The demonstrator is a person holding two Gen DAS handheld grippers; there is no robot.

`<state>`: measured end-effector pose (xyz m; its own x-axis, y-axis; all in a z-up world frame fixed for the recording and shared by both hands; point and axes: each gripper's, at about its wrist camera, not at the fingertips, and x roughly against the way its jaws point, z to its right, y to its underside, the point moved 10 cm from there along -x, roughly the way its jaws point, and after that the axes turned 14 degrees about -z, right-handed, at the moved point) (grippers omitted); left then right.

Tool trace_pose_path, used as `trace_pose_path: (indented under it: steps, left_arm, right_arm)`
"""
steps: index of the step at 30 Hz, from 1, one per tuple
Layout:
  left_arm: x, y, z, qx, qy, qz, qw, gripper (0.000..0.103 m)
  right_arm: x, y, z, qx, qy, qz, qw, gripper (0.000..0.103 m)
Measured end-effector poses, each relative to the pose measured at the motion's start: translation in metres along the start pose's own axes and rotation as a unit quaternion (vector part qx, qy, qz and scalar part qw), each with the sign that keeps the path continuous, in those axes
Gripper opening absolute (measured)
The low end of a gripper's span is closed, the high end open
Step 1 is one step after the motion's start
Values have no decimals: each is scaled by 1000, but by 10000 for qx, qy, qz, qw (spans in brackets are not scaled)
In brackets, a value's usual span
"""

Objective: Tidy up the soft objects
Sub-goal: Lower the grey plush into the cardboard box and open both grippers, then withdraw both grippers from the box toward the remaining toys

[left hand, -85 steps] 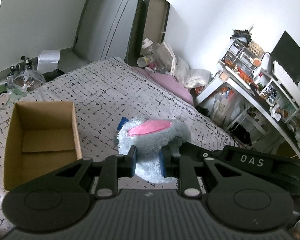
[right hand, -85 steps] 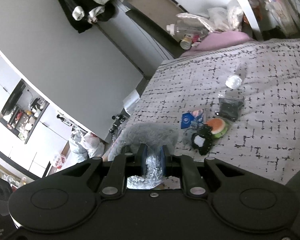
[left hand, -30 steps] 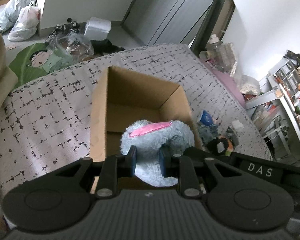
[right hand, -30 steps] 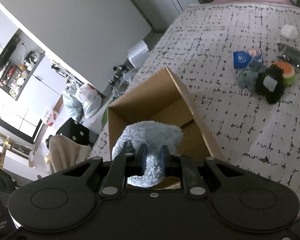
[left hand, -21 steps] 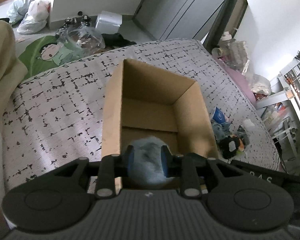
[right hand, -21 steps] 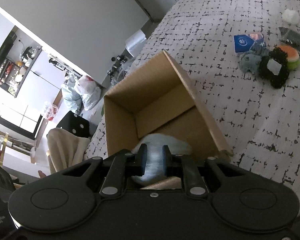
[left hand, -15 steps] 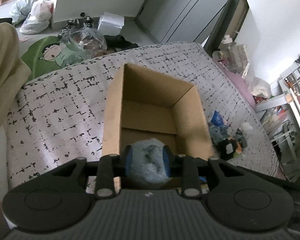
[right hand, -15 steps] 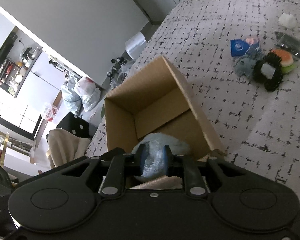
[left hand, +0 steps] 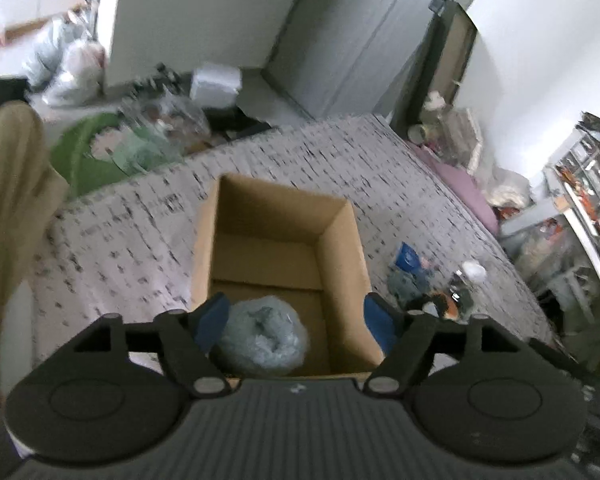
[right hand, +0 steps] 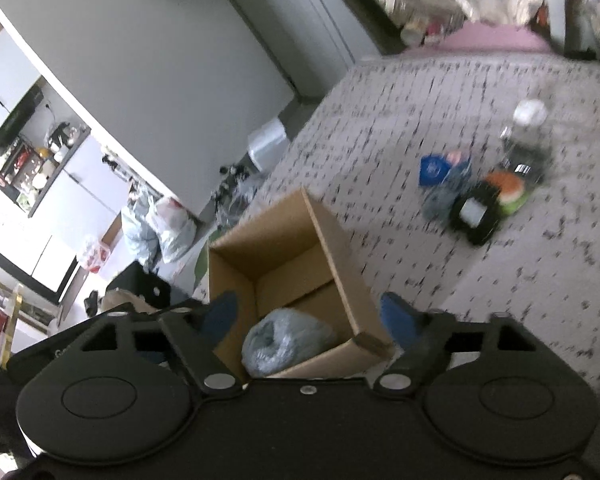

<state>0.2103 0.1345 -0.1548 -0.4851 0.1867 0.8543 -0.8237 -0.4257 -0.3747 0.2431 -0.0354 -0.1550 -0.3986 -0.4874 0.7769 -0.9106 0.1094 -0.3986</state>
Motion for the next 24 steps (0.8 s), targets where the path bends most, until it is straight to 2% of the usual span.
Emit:
trace_pose_path:
  steps: [3,8,11,24]
  left_arm:
    - [12,-1,12,-94,-19,218,9997,81]
    - [30,0,32,-232,-46,590,9980,92]
    - [38,2,45,-493,-283,774,9954,96]
    - [56,21,89,-1022,-379,967,9893,97]
  right_arm:
    - [18,-5,5,70,54,223,9997,96]
    - [42,-10,20,122,172,501,9985,103]
    - [56,-12,30,107,186,685,9974,103]
    - [89,-8,58,433,487,767,9949,103]
